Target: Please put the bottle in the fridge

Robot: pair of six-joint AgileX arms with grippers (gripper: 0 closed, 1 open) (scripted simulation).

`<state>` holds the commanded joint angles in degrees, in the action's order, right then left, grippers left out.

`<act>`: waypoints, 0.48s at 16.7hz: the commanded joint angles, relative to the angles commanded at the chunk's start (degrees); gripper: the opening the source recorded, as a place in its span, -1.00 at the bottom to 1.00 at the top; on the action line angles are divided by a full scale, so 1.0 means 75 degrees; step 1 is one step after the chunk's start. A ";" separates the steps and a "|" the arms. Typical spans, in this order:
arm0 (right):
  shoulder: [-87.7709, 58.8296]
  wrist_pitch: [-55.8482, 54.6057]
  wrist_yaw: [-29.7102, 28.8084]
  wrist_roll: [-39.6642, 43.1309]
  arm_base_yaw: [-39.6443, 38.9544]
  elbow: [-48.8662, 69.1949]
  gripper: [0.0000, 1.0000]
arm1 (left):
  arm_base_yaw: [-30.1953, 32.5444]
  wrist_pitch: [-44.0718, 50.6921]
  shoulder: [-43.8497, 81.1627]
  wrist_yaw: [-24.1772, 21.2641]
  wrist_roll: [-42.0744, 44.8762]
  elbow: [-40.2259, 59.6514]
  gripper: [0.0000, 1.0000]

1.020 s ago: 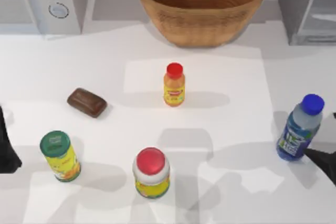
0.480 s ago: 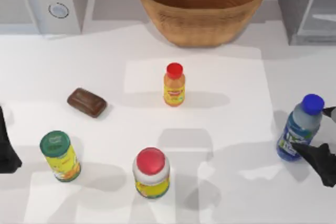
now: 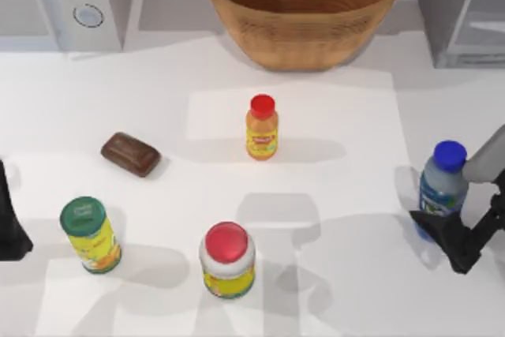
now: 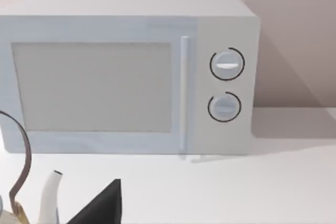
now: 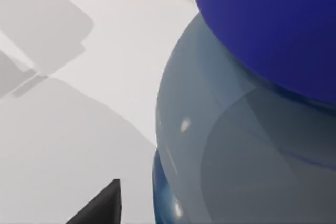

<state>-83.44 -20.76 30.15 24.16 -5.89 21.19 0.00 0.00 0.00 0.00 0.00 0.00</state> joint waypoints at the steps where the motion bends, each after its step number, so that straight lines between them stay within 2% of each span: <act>1: 0.0000 0.0000 0.0000 0.0000 0.0000 0.0000 1.00 | 0.0000 0.0000 0.0000 0.0000 0.0000 0.0000 1.00; 2: 0.0000 0.0000 0.0000 0.0000 0.0000 0.0000 1.00 | 0.0000 0.0000 0.0000 0.0000 0.0000 0.0000 1.00; 8: 0.0000 0.0000 0.0000 0.0000 0.0000 0.0000 0.10 | 0.0000 0.0000 0.0000 0.0000 0.0000 0.0000 1.00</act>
<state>-83.44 -20.76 30.15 24.16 -5.89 21.19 0.00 0.00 0.00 0.00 0.00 0.00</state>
